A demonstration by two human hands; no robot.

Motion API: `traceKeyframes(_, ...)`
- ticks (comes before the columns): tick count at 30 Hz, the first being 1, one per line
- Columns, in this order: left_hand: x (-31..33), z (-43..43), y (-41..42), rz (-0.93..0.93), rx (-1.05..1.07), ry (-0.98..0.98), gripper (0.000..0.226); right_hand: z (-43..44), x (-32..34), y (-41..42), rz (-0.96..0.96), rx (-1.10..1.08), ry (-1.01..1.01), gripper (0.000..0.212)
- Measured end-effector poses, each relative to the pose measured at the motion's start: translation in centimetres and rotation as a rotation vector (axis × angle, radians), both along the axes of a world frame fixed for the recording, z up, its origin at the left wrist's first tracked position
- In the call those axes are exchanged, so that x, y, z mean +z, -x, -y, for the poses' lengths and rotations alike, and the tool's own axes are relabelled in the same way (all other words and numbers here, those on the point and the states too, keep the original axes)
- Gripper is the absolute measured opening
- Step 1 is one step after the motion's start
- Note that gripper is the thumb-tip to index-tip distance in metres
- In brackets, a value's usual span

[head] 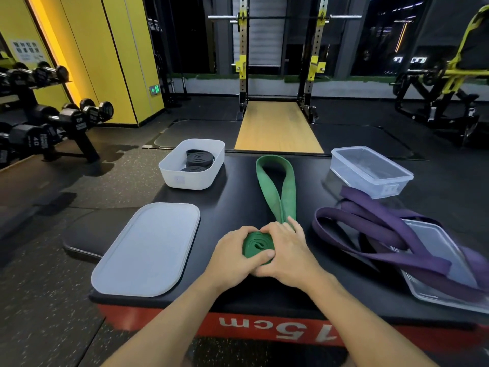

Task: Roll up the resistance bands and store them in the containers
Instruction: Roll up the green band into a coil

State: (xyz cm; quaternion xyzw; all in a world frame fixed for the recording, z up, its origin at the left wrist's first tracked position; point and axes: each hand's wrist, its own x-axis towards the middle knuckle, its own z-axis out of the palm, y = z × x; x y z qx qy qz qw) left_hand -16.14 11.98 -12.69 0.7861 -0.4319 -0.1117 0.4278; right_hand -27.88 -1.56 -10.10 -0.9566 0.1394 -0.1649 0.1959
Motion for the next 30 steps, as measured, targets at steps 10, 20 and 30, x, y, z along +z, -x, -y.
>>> traceKeyframes(10, 0.3, -0.8, -0.7, -0.212, 0.037, 0.046, 0.052, -3.2, -1.5, -0.4, 0.051, -0.303, 0.167, 0.078)
traceKeyframes(20, 0.5, -0.9, -0.8, -0.312, -0.013, 0.084, 0.049, 3.7, 1.4, 1.0, -0.289, 0.210, 0.037, 0.106)
traceKeyframes(30, 0.2, -1.3, -0.7, -0.055, -0.026, -0.053, 0.057, 3.8, 1.8, 1.0, -0.238, 0.191, -0.060, 0.094)
